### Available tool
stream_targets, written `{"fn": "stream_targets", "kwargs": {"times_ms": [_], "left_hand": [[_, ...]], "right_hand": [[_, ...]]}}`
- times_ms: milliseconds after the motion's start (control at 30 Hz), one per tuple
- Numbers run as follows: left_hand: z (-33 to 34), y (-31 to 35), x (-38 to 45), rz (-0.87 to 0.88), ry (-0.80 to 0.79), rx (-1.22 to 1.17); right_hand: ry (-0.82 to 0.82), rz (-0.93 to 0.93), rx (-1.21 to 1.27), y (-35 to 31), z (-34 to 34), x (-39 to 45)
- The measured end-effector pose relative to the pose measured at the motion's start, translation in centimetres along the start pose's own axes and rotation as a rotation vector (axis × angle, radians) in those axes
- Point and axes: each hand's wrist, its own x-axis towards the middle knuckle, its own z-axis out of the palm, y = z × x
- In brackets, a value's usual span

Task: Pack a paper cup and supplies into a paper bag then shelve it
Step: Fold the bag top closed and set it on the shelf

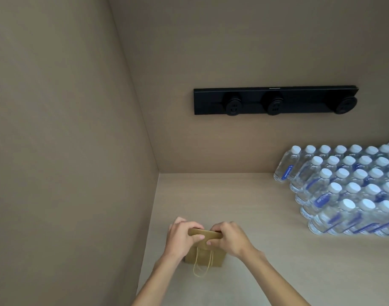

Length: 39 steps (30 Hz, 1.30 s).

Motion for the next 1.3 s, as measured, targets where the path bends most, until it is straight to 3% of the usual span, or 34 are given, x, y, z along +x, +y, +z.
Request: {"fn": "stream_targets", "kwargs": {"times_ms": [100,233,500,767,933,1067,1300], "left_hand": [[0.1,0.7,0.1,0.098,-0.078,0.143],[0.0,0.8,-0.1,0.093,-0.107,0.196],[-0.1,-0.5,0.1,0.144,-0.041,0.261],[0.2,-0.8,-0.1,0.146,-0.004,0.152],[-0.5,-0.1,-1.7,0.277,0.013,0.206],[-1.1,0.0,-2.9,0.282,0.052,0.185],[-2.6,0.3,-4.7,0.296,0.177,0.110]], "right_hand": [[-0.073,-0.094,-0.298,-1.8,-0.3,0.8],[-0.175,-0.063,-0.350,-3.1,-0.7,1.9],[-0.162,-0.020,-0.248,-0.6,-1.9,1.0],[-0.070,-0.007,-0.026,2.7,-2.0,-1.4],[-0.043,0.041,0.113,3.0,-1.6,-2.5],[-0.045,0.041,0.222,2.8,-1.9,-3.1],[0.081,0.013,0.193,2.5,-2.4,-5.0]]}}
